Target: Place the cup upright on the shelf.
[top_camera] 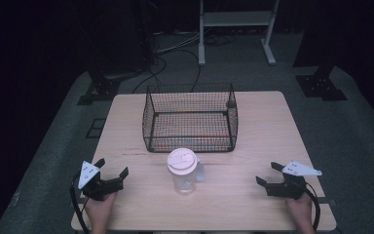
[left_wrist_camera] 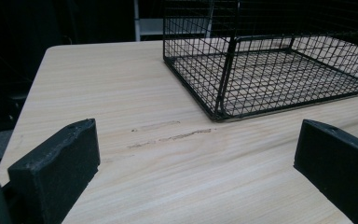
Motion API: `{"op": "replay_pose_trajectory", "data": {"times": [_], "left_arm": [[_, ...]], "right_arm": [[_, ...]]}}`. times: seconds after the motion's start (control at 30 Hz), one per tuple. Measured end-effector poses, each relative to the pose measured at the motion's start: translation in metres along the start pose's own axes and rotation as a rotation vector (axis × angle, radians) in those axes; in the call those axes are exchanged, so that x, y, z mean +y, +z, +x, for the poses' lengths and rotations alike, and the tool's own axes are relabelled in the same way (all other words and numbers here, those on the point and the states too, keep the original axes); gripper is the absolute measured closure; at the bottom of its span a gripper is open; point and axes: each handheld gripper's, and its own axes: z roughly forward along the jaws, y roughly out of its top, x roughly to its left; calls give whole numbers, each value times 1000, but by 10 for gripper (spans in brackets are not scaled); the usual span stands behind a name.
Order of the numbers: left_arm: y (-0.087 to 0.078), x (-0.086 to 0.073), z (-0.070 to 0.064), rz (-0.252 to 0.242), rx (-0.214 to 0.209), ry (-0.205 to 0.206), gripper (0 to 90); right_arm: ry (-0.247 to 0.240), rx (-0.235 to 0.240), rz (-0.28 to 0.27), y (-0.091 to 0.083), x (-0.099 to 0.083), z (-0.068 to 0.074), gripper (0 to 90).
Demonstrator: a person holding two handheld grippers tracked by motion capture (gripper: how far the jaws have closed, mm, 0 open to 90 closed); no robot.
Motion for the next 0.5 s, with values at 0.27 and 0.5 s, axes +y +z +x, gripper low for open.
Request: {"op": "replay_pose_trajectory", "data": {"times": [0.27, 0.5], "left_arm": [[-1, 2, -3, -9, -20, -4, 0], [-1, 3, -10, -17, -46, 8, 0]], "right_arm": [[3, 1, 0, 0, 0, -1, 129], [0, 4, -3, 0, 0, 0, 129]]}}
